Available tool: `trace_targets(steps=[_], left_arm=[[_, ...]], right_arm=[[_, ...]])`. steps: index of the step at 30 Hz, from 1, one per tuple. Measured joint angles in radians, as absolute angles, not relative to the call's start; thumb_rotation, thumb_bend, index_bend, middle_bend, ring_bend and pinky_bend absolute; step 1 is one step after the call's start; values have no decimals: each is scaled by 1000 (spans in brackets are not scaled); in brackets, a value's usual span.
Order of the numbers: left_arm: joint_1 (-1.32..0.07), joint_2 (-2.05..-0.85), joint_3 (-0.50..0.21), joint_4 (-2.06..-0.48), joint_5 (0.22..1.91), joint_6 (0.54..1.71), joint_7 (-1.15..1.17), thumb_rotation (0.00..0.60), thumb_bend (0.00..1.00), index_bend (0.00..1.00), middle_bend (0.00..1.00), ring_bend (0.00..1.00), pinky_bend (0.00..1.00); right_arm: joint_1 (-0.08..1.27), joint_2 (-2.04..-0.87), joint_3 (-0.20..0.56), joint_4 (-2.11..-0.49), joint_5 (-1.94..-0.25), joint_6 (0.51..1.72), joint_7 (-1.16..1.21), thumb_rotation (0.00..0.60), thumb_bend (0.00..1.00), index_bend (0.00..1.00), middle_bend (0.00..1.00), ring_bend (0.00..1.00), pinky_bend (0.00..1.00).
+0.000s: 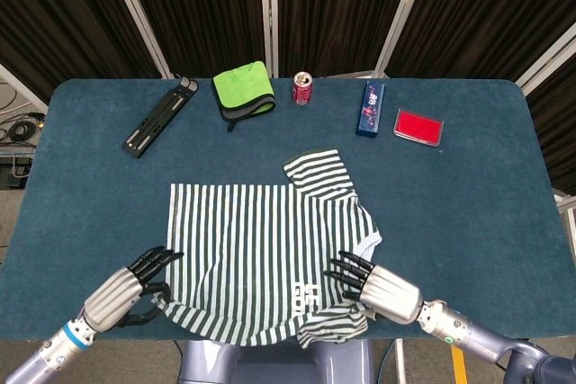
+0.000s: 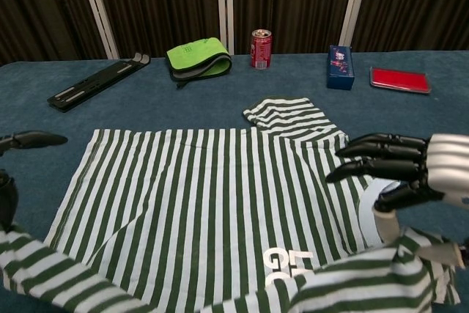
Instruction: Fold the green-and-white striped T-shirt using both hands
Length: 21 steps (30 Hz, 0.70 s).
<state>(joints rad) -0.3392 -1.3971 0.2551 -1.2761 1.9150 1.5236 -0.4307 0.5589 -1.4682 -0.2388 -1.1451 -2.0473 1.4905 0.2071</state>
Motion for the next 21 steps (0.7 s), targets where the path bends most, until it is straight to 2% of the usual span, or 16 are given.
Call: trace_targets(steps=[11, 21], left_arm=[[-408, -1421, 107, -1320, 1707, 1355, -447, 600, 552, 766, 0, 0, 0], [-471, -1478, 12, -1261, 1584, 1223, -476, 600, 552, 764, 0, 0, 0]], right_arm=[[616, -1526, -99, -1040, -1874, 1361, 268, 600, 430, 729, 119, 0, 0], [676, -1606, -30, -939, -1757, 1211, 302, 600, 430, 729, 119, 0, 0]])
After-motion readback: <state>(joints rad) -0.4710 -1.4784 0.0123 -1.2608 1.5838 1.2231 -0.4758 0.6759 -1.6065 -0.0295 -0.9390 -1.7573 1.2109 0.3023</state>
